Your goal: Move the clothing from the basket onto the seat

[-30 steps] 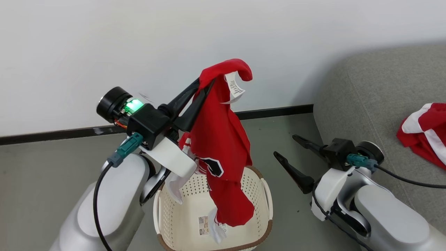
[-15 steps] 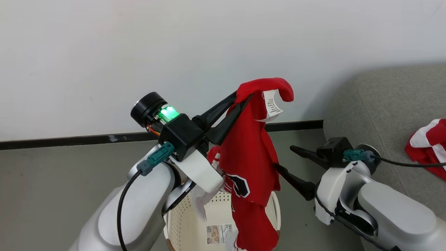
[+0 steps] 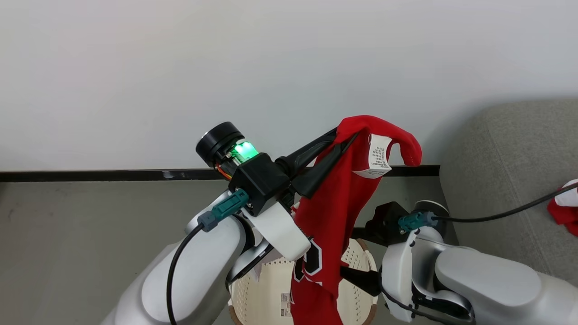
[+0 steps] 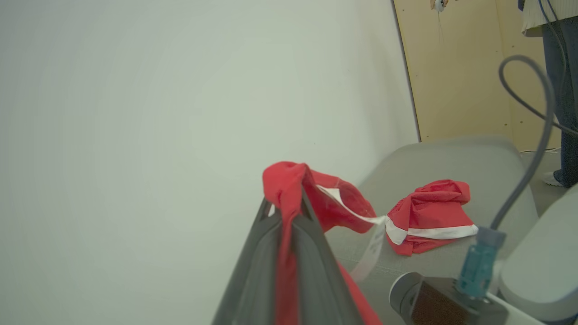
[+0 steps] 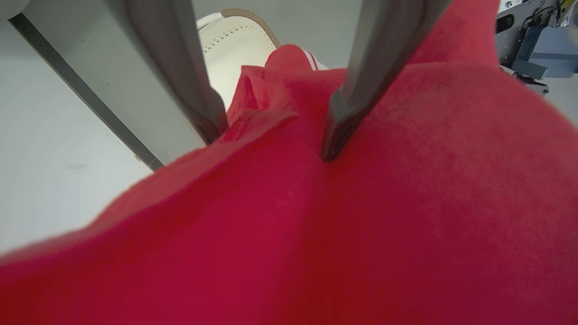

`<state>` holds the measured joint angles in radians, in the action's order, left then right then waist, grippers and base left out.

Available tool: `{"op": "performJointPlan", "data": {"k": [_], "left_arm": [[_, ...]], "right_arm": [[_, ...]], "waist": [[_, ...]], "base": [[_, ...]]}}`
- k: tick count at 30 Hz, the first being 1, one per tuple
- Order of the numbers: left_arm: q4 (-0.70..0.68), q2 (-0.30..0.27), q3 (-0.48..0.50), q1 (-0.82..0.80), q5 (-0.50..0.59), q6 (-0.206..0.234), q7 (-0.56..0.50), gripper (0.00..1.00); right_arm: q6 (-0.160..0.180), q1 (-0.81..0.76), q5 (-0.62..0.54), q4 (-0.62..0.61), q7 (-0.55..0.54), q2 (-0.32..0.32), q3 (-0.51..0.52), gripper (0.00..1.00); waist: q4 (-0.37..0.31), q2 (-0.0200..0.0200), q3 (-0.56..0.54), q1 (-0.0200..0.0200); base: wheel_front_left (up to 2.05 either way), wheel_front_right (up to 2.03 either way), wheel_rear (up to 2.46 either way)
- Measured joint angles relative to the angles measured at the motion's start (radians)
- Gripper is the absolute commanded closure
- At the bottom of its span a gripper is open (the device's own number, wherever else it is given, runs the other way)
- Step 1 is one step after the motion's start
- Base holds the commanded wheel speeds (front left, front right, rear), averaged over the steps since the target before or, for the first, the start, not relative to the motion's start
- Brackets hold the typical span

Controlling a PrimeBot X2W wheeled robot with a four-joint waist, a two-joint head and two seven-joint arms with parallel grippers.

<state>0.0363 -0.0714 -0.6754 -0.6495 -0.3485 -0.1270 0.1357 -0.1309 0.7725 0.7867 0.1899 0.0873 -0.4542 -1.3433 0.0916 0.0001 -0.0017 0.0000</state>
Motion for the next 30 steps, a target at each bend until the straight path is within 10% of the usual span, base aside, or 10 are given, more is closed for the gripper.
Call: {"op": "performJointPlan", "data": {"k": [3,5,9,11,30], "left_arm": [[0.000,0.000,-0.001,0.000,-0.021,0.000,-0.002,1.00],[0.000,-0.001,-0.001,0.000,-0.021,0.000,-0.004,1.00],[0.007,-0.007,0.005,0.000,-0.023,0.000,-0.011,1.00],[0.019,-0.017,0.013,0.000,-0.029,0.000,-0.013,1.00],[0.142,-0.062,0.087,0.063,-0.077,0.028,-0.021,1.00]], "right_arm": [[0.000,0.041,-0.008,-0.023,0.016,0.000,0.000,0.00],[0.000,0.066,-0.015,-0.031,0.048,0.002,0.025,0.50],[0.000,0.075,-0.026,-0.047,0.072,0.006,0.036,0.71],[0.000,0.068,-0.055,-0.067,0.065,0.007,0.042,1.00],[0.000,-0.007,-0.082,-0.132,0.145,-0.065,0.047,1.00]], "waist": [[0.013,0.0000,0.000,0.0000],[0.021,0.0000,0.000,0.0001],[0.027,0.0000,0.002,0.0000],[0.027,0.0000,0.003,0.0000],[-0.025,0.0000,0.016,0.0000]], "base": [[0.00,0.00,0.00],[0.00,0.00,0.00],[0.00,0.00,0.00],[0.00,0.00,0.00],[0.00,0.00,0.00]]}}
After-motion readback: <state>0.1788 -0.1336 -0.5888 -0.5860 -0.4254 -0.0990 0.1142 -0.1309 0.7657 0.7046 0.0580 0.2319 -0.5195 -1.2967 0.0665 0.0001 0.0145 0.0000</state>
